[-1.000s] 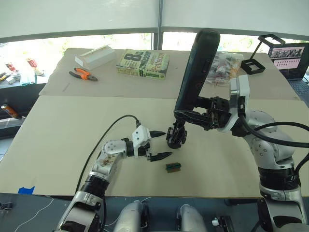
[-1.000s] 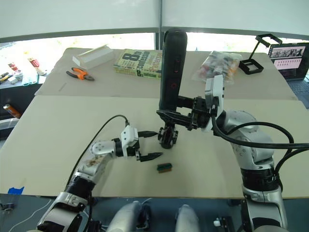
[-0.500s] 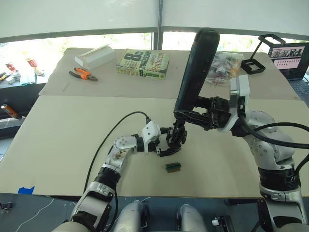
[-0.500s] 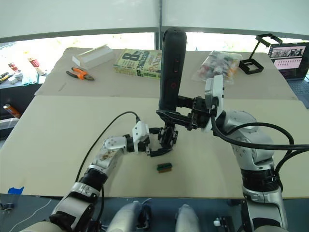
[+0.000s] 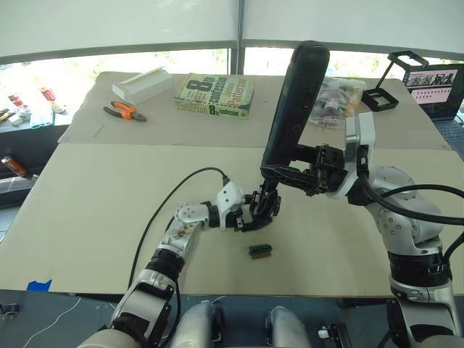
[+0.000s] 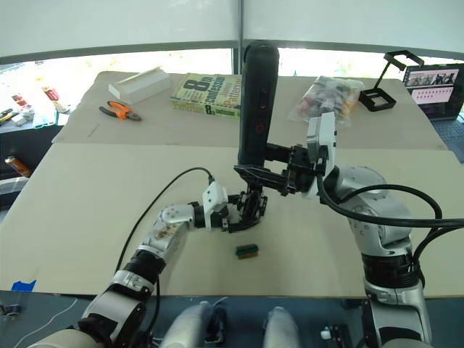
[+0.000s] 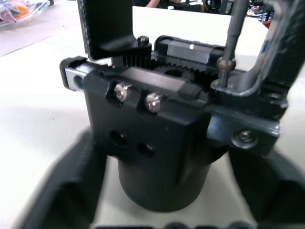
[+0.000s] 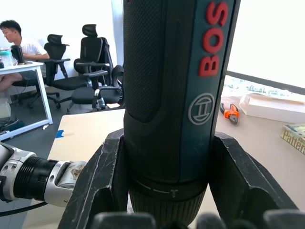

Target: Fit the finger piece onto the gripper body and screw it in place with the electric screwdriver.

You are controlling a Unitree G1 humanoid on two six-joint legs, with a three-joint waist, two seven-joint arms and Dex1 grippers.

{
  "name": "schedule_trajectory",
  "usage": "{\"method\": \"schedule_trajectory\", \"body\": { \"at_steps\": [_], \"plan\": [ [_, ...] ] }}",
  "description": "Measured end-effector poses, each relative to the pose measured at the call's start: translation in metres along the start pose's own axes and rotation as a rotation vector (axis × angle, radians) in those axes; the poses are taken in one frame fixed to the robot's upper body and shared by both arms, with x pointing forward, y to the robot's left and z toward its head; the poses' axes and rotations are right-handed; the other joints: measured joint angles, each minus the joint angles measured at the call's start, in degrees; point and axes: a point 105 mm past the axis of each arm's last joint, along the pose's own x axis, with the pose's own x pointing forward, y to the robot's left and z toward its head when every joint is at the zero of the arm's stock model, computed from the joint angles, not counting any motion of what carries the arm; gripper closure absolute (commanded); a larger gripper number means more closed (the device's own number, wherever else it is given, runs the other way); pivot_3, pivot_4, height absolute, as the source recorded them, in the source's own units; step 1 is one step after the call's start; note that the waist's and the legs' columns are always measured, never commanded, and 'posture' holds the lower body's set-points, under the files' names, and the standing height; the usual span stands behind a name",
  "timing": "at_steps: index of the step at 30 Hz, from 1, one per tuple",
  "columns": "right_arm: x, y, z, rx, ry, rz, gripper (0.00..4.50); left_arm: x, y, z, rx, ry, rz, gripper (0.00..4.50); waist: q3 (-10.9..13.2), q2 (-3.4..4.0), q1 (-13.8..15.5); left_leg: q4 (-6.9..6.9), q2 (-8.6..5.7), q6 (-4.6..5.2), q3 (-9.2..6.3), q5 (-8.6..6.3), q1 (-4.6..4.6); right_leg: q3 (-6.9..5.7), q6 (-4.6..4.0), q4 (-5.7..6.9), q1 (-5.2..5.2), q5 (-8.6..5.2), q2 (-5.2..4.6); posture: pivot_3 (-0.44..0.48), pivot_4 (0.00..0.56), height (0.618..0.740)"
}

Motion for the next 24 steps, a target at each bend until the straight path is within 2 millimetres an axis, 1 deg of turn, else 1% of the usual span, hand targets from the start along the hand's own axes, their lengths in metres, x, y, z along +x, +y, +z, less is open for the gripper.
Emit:
{"method": "schedule_trajectory", "body": {
  "at_steps": [15,24],
  "plan": [
    [0.0016,0.0012,-0.0009,-0.003,0.006,-0.012,2.58,0.0001,0.0000,-0.0002,0.006,0.002,-0.006,2.09,0.0,0.00,0.0,0.00,0.00,0.00,-0.01,0.00,0.01,0.00,0.00,0.00,0.01,0.00,0.00,0.000,0.150,0.740],
    [0.0054,0.0039,-0.0071,0.003,0.037,-0.023,2.58,-0.0018,0.0000,-0.0026,0.015,-0.003,-0.002,2.09,0.0,-0.05,-0.1,0.00,0.01,0.00,-0.02,0.00,0.05,0.00,0.00,-0.02,0.03,0.00,-0.01,0.000,0.150,0.740]
  ]
}}
